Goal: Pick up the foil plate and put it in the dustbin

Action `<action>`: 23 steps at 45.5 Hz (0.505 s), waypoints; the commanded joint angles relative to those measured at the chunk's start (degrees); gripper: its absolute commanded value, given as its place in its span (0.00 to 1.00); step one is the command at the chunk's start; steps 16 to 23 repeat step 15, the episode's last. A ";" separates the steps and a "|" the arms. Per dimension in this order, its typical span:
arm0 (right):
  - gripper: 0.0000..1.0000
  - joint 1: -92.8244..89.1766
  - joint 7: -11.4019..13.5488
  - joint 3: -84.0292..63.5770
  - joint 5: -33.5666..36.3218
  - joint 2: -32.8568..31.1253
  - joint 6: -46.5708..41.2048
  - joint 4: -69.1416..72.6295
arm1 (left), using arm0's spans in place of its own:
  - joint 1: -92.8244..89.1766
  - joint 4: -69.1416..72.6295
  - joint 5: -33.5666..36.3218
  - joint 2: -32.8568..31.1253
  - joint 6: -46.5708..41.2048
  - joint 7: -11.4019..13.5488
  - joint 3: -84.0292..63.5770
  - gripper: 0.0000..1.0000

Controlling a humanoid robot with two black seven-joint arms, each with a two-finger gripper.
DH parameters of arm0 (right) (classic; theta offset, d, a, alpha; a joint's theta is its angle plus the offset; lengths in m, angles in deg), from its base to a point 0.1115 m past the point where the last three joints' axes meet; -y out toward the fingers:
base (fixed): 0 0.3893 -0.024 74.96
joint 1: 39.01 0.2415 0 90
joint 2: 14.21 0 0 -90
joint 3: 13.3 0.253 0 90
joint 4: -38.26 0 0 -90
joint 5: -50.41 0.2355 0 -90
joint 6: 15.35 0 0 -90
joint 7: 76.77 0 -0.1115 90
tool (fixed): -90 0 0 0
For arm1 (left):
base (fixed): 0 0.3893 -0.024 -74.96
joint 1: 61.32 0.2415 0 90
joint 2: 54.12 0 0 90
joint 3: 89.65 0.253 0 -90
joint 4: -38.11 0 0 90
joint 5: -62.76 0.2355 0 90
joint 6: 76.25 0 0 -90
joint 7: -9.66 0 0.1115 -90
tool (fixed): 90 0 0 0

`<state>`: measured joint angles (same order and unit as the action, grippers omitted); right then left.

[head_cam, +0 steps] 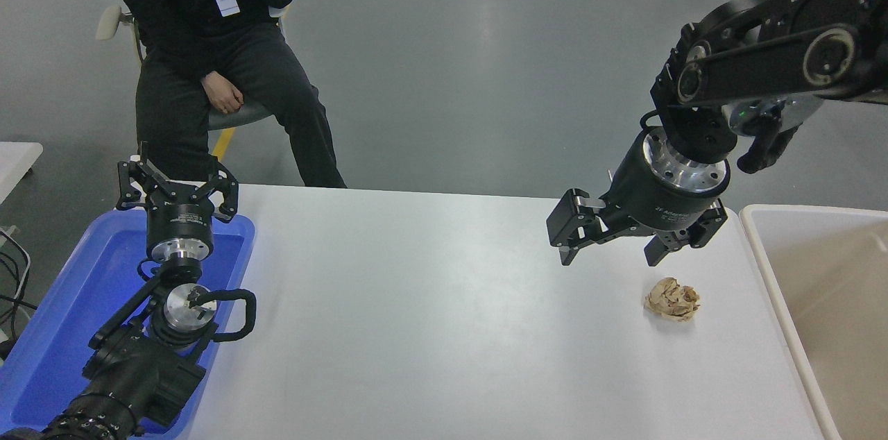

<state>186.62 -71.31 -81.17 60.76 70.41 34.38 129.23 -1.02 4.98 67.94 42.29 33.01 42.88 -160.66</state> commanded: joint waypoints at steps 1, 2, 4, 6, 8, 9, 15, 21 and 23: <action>1.00 0.00 -0.36 -0.33 0.54 0.27 -0.43 -0.17 | -0.01 0.00 0.00 0.00 -0.01 0.00 0.00 0.99; 1.00 -0.09 -0.36 -0.33 0.54 0.27 -0.34 -0.26 | -0.01 0.00 0.00 0.00 -0.01 0.00 0.00 0.99; 1.00 -0.09 -0.36 -0.33 0.54 0.27 -0.25 -0.52 | -0.01 0.00 0.00 0.00 -0.01 0.00 0.00 0.99; 1.00 -0.09 -0.45 -0.33 0.54 0.19 -0.25 -0.88 | -0.01 0.00 0.00 0.00 -0.01 0.00 0.00 0.99; 1.00 -0.09 -0.45 -0.32 0.54 0.27 -0.25 -1.14 | -0.01 0.00 0.00 0.00 -0.01 0.00 0.00 0.99; 1.00 -0.18 -0.45 -0.24 0.54 0.27 -0.34 -1.23 | -0.01 0.00 0.00 0.00 -0.10 0.00 0.00 0.99; 1.00 -0.18 -1.94 0.03 0.46 0.45 -0.78 -1.58 | -0.01 0.00 0.00 0.00 -0.01 0.00 0.00 0.99; 1.00 -0.18 -1.94 0.03 0.46 0.45 -0.78 -1.58 | -0.01 0.00 0.00 0.00 -0.01 0.00 0.00 0.99; 1.00 -0.18 -1.94 0.03 0.46 0.45 -0.78 -1.58 | -0.01 0.00 0.00 0.00 -0.01 0.00 0.00 0.99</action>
